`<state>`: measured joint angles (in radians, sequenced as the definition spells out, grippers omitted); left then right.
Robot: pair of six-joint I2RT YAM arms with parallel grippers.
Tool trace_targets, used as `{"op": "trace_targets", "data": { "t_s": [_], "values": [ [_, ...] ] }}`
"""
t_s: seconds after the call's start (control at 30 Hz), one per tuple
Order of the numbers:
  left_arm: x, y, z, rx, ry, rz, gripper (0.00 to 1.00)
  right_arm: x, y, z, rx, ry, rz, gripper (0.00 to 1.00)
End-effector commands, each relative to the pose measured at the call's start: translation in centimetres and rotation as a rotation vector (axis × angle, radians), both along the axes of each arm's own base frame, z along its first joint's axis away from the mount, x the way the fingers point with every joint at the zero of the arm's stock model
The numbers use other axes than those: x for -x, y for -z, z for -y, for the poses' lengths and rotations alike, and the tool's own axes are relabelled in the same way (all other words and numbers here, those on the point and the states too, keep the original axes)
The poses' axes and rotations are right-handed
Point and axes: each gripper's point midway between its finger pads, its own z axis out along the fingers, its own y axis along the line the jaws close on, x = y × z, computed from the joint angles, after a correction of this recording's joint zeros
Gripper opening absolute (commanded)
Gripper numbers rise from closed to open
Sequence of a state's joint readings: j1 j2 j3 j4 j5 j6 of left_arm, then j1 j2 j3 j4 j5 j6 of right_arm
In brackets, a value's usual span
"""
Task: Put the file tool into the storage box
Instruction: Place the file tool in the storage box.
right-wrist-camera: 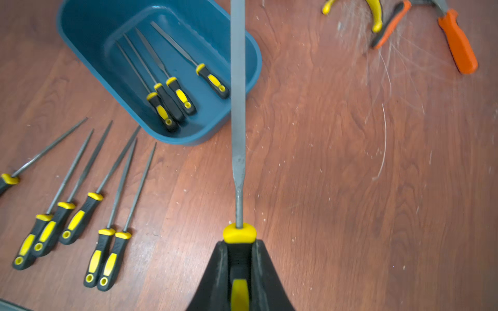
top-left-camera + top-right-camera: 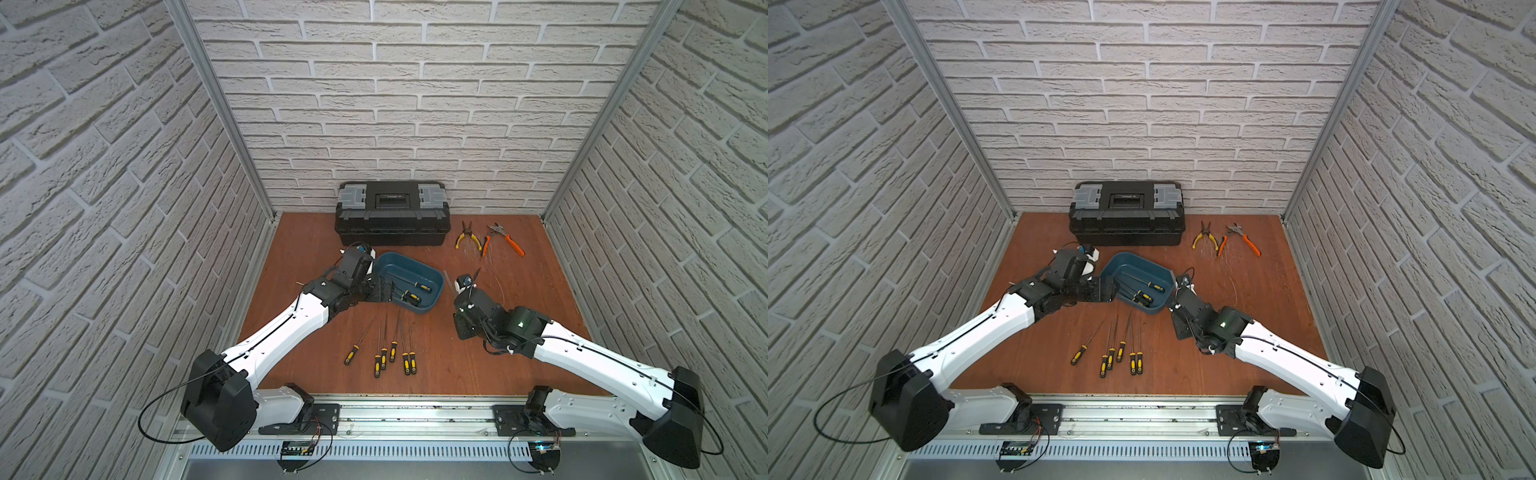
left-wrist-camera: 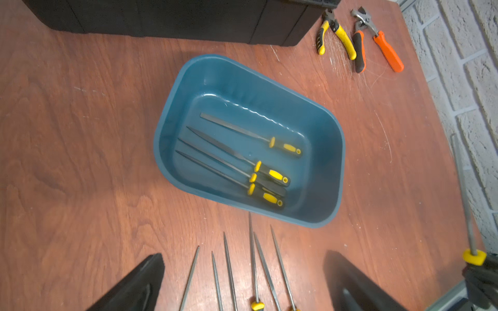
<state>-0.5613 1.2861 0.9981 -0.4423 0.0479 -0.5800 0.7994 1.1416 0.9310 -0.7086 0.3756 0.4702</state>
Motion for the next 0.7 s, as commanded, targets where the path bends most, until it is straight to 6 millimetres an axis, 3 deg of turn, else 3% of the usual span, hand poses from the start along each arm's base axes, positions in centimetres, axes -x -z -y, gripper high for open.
{"op": "trace_targets", "data": {
  "t_s": [0.0,0.4,0.67],
  "values": [
    [-1.4,-1.3,-0.1,0.03,0.012,0.034,0.98,-2.1,-1.6,-2.9,-0.032,-0.159,0.013,0.13],
    [-2.4,0.1,-4.8,0.02,-0.089,-0.008,0.98,-8.6,0.0,-9.0,-0.076,-0.414,-0.099,0.09],
    [-2.1,1.4,-6.5,0.02,-0.123,-0.044,0.98,-11.1,3.7,-11.0,-0.039,-0.502,-0.151,0.09]
  ]
}}
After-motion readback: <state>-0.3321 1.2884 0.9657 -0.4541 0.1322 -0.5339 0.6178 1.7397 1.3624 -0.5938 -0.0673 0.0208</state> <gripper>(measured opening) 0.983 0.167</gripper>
